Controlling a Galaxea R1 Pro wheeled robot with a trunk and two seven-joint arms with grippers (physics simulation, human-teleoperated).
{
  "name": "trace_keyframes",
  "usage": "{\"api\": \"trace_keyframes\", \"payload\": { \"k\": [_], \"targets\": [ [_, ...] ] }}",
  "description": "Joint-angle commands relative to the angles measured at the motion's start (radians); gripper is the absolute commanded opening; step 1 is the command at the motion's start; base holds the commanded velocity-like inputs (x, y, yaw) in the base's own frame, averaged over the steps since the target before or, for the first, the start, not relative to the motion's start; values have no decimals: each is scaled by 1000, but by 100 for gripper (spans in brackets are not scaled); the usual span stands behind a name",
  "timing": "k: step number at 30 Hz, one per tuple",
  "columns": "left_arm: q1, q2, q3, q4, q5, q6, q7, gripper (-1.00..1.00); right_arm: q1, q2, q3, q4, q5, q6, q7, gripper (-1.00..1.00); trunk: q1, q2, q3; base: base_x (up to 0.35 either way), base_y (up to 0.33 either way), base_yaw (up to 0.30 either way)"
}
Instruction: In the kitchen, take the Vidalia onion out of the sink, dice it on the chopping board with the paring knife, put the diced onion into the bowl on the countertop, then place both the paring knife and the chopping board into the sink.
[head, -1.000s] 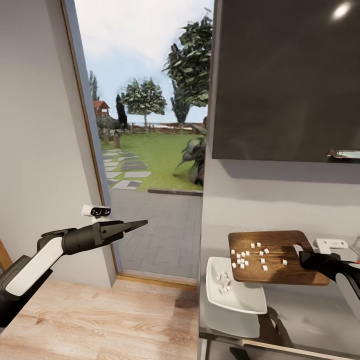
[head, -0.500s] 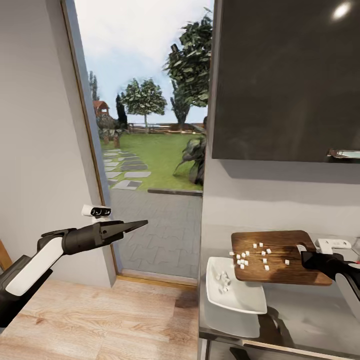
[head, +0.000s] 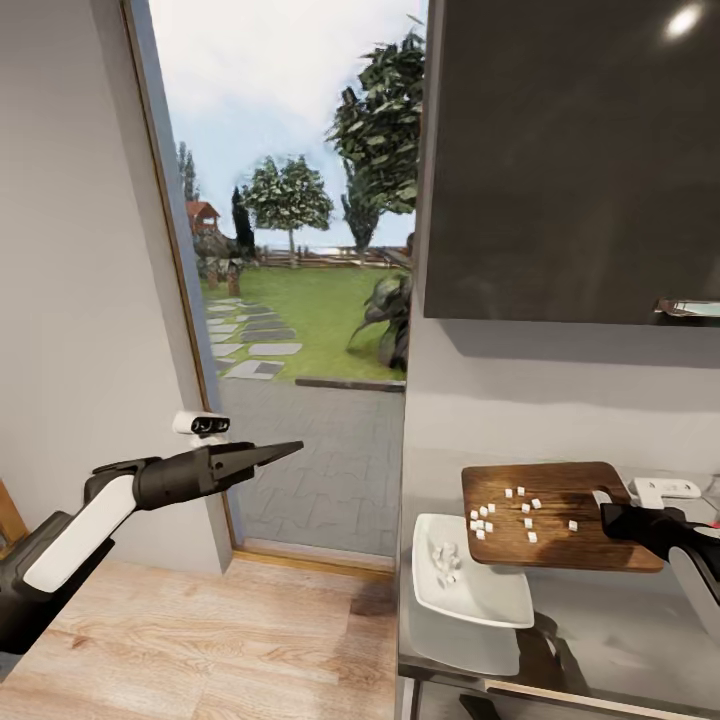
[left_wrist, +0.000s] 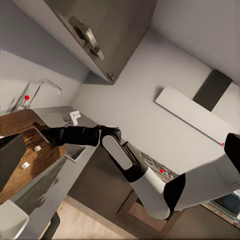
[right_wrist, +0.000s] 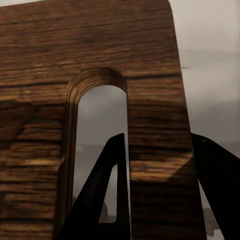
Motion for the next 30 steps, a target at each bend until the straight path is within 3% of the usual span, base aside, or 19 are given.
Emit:
{"api": "trace_keyframes", "payload": {
  "k": [1, 11, 26, 30],
  "targets": [
    [-1, -1, -2, 0, 4, 6, 1, 100, 0, 0, 0, -1, -9, 4, -8, -100, 0, -1, 0, 0, 0, 0],
    [-1, -21, -2, 2, -2, 7, 10, 100, -16, -4, 0, -1, -10, 20, -6, -100, 0, -1, 0, 0, 0, 0],
    [-1, -27, -2, 1, -1, 7, 41, 100, -57, -10, -2, -1, -11, 85, -5, -100, 0, -1, 0, 0, 0, 0],
    [-1, -50, -2, 1, -1, 7, 59, 100, -57, -14, -4, -1, -10, 87, -5, -100, 0, -1, 0, 0, 0, 0]
  ]
}}
